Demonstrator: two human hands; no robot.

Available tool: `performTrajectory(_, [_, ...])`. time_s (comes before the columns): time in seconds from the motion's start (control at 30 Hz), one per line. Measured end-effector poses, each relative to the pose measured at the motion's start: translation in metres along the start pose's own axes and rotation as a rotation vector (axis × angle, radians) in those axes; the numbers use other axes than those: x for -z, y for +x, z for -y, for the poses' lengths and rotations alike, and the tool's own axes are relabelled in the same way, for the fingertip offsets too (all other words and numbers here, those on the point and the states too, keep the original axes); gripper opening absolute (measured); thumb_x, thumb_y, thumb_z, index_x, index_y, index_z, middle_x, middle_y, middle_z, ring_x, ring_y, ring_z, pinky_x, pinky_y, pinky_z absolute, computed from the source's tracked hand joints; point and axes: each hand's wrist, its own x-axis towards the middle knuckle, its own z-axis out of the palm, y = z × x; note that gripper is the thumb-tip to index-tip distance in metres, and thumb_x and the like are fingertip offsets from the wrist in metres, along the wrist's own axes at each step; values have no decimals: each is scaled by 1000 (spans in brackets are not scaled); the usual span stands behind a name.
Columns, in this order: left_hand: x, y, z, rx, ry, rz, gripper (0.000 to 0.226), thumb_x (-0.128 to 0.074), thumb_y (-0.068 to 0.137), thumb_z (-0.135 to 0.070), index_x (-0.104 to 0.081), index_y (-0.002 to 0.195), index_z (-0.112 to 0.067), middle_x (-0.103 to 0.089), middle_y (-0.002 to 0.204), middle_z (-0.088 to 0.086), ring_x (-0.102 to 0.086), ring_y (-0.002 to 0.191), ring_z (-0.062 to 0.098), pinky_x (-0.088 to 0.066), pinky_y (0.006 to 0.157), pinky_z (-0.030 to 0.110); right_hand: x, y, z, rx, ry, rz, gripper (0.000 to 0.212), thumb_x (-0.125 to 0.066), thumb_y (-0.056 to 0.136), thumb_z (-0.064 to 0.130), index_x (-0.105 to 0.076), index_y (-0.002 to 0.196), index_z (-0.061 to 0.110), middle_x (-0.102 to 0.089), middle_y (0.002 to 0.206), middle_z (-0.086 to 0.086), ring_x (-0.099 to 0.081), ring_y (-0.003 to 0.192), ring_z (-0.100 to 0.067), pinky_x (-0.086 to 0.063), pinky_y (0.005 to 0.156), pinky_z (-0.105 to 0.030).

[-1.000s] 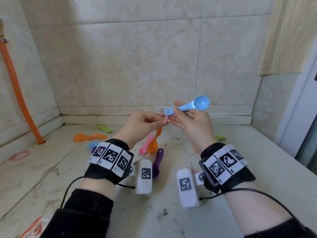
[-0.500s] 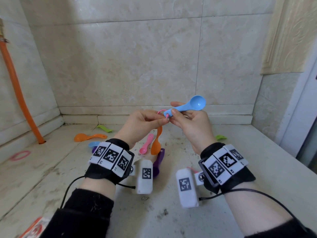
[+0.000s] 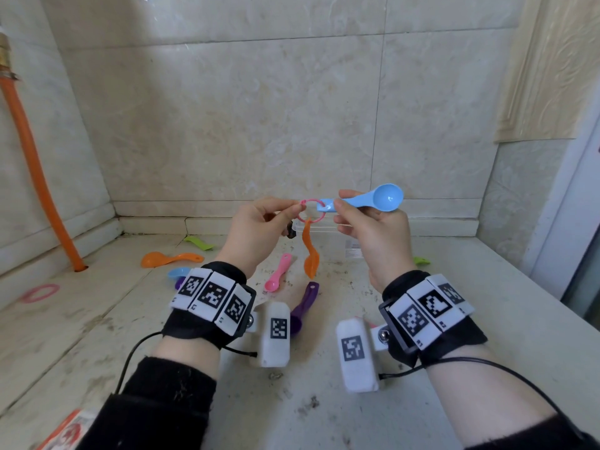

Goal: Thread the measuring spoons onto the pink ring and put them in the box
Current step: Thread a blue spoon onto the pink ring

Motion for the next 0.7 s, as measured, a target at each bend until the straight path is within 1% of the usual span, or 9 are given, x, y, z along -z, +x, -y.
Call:
performTrajectory(0.07, [0, 0, -1, 2, 12, -28, 14, -66, 88, -23, -71, 80, -32, -59, 51, -19, -49, 48, -5, -40, 52, 6, 0, 1, 1, -31, 25, -28, 8, -71, 85, 10, -70, 92, 15, -72, 75, 3, -65, 64, -9, -53, 61, -21])
performTrajectory(0.13, [1, 0, -2, 3, -6, -73, 13, -64, 90, -20, -71, 83, -27, -62, 55, -12, -54, 51, -5, -43, 56, 7, -2, 1, 4, -71, 88, -47, 8, -69, 85, 8, -66, 90, 14, -69, 71, 3, -62, 58, -11, -52, 58, -22])
performTrajectory(0.2, [1, 0, -3, 3, -25, -106, 12, -61, 92, -16, -71, 87, -21, -65, 66, -4, -58, 56, -5, -46, 61, 7, -2, 2, 6, -111, 180, -70, 10, -67, 87, 8, -61, 94, 11, -67, 76, -2, -62, 55, -15, -53, 57, -23])
performTrajectory(0.3, [2, -1, -6, 3, -48, -145, 12, -59, 93, -14, -70, 90, -17, -66, 72, -2, -60, 56, -6, -48, 62, 7, 2, 4, 5, -187, 303, -126, 25, -66, 88, 8, -51, 107, 15, -61, 90, -12, -63, 51, -15, -55, 57, -24])
performTrajectory(0.4, [1, -2, -8, 8, -75, -167, 12, -59, 93, -13, -71, 93, -11, -66, 74, 0, -60, 57, -5, -50, 64, 8, 5, 4, 2, -335, 173, -102, 23, -61, 90, 4, -52, 111, 10, -60, 92, -13, -62, 49, -11, -53, 52, -21])
performTrajectory(0.47, [1, -2, -10, 5, -93, -171, 12, -60, 92, -13, -71, 93, -10, -66, 74, 1, -60, 57, -4, -51, 65, 9, 3, 1, -3, -457, 12, 17, 10, -60, 92, 8, -62, 101, 4, -61, 86, -10, -61, 49, -9, -51, 50, -21])
performTrajectory(0.5, [1, -2, -10, 4, -105, -171, 11, -60, 92, -12, -71, 93, -10, -66, 74, 1, -60, 57, -3, -52, 66, 10, 3, 0, -6, -498, -67, 73, 10, -60, 93, 13, -64, 96, 4, -62, 83, -8, -61, 51, -9, -48, 50, -21])
performTrajectory(0.57, [1, -2, -10, 6, -129, -177, 11, -60, 92, -13, -71, 92, -11, -66, 74, 1, -61, 58, -2, -53, 67, 13, 0, -1, -10, -533, -146, 134, 16, -58, 95, 21, -66, 89, 8, -63, 83, -6, -59, 56, -10, -43, 52, -22])
performTrajectory(0.7, [2, -2, -10, 17, -158, -182, 11, -61, 91, -14, -72, 89, -14, -67, 73, -1, -62, 60, 3, -55, 71, 20, -2, -1, -10, -547, -169, 179, 21, -57, 95, 29, -68, 89, 12, -66, 86, -6, -60, 70, -14, -47, 60, -24])
